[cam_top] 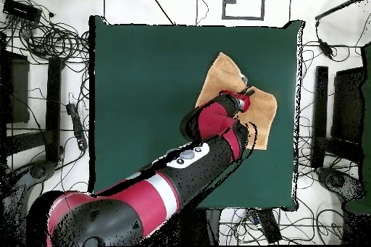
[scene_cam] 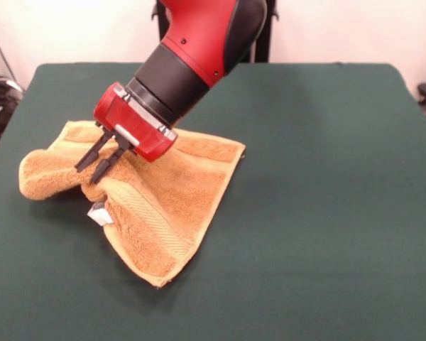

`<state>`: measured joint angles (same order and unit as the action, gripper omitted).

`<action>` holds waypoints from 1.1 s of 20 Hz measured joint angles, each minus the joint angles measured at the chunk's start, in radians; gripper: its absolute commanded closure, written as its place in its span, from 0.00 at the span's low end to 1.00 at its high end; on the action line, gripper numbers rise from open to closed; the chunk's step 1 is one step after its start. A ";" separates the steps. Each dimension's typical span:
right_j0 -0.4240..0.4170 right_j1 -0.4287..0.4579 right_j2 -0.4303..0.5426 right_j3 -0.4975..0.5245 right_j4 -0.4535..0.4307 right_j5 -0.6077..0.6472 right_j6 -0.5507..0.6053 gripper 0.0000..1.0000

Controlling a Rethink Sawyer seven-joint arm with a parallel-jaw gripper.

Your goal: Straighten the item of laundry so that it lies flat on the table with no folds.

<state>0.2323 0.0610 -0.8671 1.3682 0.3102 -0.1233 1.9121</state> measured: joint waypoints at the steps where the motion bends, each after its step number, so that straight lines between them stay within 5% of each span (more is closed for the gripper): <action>1: 0.000 0.000 0.000 0.000 0.000 -0.001 0.000 1.00; 17: -0.028 -0.023 0.017 0.000 0.000 -0.008 0.000 1.00; 18: -0.031 -0.032 0.018 0.000 0.000 -0.008 0.000 0.00; 22: -0.031 -0.040 0.018 0.000 0.000 -0.008 0.000 0.00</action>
<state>0.2010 0.0210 -0.8487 1.3685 0.3102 -0.1309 1.9119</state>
